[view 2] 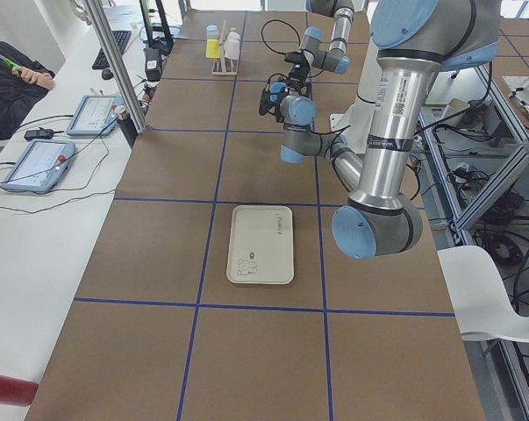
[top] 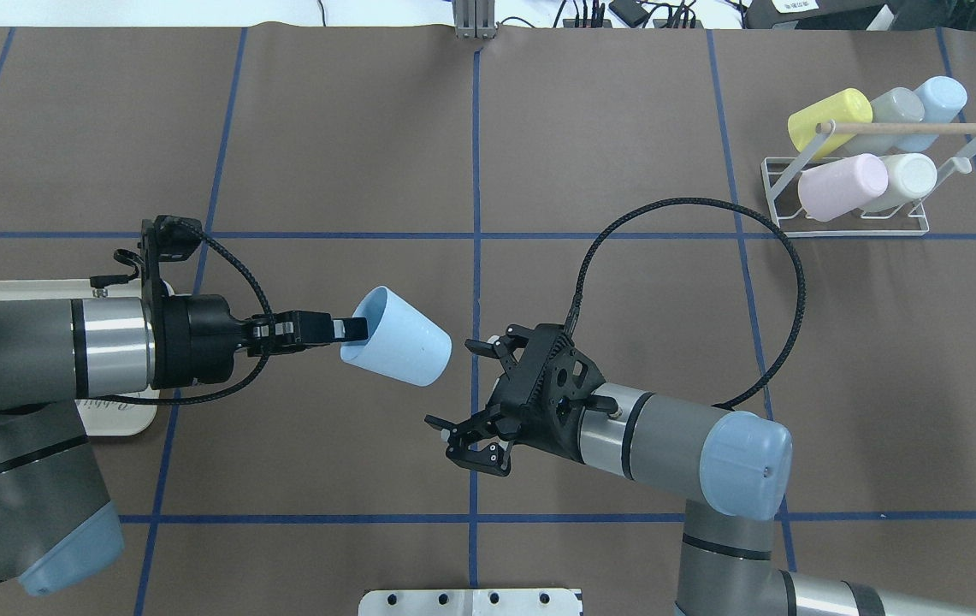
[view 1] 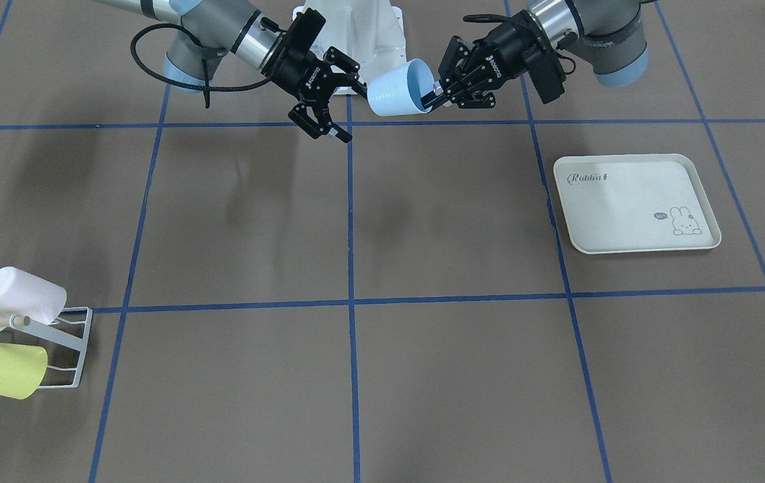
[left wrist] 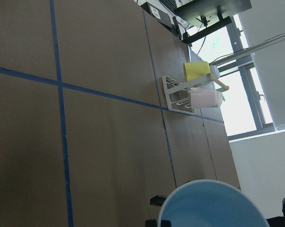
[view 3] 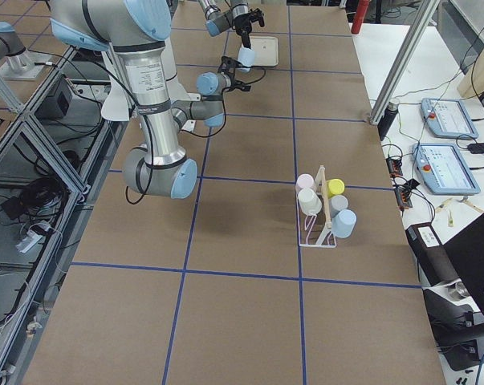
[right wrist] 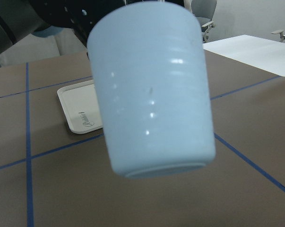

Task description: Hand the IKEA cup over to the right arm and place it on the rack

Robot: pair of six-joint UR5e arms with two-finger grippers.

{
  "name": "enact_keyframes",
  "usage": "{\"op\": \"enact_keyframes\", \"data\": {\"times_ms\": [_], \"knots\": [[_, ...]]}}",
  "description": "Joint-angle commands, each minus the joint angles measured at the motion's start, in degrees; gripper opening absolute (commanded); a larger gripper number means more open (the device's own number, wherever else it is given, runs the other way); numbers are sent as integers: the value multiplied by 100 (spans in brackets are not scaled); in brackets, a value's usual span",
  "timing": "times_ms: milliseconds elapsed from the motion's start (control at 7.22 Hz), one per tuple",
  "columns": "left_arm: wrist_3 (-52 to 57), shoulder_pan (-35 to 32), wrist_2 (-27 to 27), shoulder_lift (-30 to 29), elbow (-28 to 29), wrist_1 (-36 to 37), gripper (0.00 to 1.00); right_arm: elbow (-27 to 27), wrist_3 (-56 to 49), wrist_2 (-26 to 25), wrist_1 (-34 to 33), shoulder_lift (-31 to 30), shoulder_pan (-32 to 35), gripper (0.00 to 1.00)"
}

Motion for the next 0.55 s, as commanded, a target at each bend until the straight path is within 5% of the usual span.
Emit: {"op": "enact_keyframes", "data": {"times_ms": [0, 415], "knots": [[1, 119, 109, -111, 125, 7, 0, 7, 2, -35, 0, 12, 4, 98], [36, 154, 100, -120, 240, -2, 0, 15, -7, -53, 0, 30, 4, 98]]}}
